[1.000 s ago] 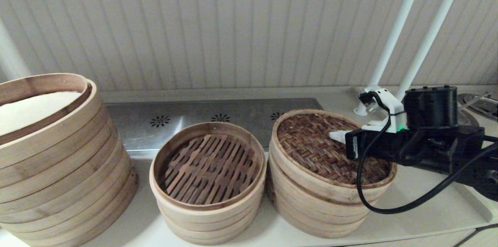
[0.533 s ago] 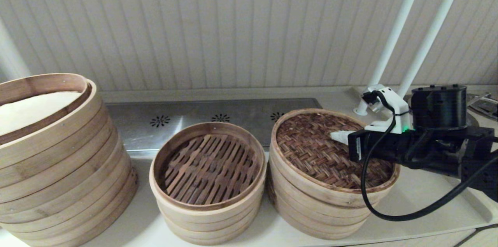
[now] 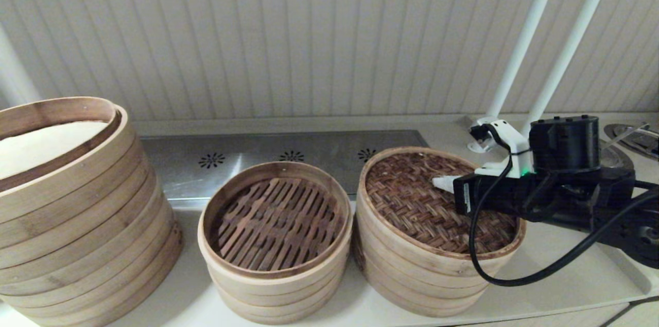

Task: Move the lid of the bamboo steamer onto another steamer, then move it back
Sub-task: Put the steamer, then pick up the steamer

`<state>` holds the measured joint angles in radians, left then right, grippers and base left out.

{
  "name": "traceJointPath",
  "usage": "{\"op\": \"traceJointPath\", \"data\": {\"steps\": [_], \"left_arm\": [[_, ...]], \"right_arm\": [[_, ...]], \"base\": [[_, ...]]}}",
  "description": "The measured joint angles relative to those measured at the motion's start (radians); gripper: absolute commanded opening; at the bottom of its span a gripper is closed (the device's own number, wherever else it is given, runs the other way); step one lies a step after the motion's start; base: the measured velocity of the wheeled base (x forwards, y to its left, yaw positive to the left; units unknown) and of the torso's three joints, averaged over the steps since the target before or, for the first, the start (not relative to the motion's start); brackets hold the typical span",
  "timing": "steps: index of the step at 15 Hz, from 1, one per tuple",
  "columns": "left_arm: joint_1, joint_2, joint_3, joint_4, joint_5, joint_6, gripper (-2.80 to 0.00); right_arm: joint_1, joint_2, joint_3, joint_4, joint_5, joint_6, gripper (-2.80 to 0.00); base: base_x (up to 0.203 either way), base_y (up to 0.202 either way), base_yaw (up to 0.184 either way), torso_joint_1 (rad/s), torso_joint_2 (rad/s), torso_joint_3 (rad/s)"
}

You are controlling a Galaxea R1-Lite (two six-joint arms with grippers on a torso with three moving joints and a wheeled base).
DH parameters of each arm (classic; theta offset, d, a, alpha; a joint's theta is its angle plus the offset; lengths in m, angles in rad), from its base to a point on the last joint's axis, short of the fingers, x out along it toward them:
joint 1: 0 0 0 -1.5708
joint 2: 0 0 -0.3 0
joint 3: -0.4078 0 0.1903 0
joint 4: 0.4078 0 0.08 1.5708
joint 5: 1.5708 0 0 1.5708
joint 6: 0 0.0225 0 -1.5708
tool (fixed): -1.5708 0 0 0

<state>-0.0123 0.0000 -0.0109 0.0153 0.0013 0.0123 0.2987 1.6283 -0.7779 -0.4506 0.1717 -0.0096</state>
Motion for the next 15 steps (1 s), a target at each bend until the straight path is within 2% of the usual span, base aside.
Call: {"op": "traceJointPath", "data": {"steps": [1,2,9,15], "left_arm": [[0.0,0.0,0.0,0.0,0.0,0.0,-2.8],[0.0,0.0,0.0,0.0,0.0,0.0,-2.8],[0.0,0.0,0.0,0.0,0.0,0.0,-2.8],[0.0,0.0,0.0,0.0,0.0,0.0,-2.8]], "right_arm": [[0.0,0.002,-0.002,0.0,0.0,0.0,-2.8],[0.0,0.003,0.0,-0.001,0.0,-0.002,0.0],[0.004,-0.023,0.01,0.002,0.015,-0.015,0.0],[-0.005,-0.188,0.01,0.046,0.014,-0.019,0.0]], "base": [[0.0,0.0,0.0,0.0,0.0,0.0],[0.0,0.0,0.0,0.0,0.0,0.0],[0.0,0.0,0.0,0.0,0.0,0.0],[0.0,0.0,0.0,0.0,0.0,0.0]]}}
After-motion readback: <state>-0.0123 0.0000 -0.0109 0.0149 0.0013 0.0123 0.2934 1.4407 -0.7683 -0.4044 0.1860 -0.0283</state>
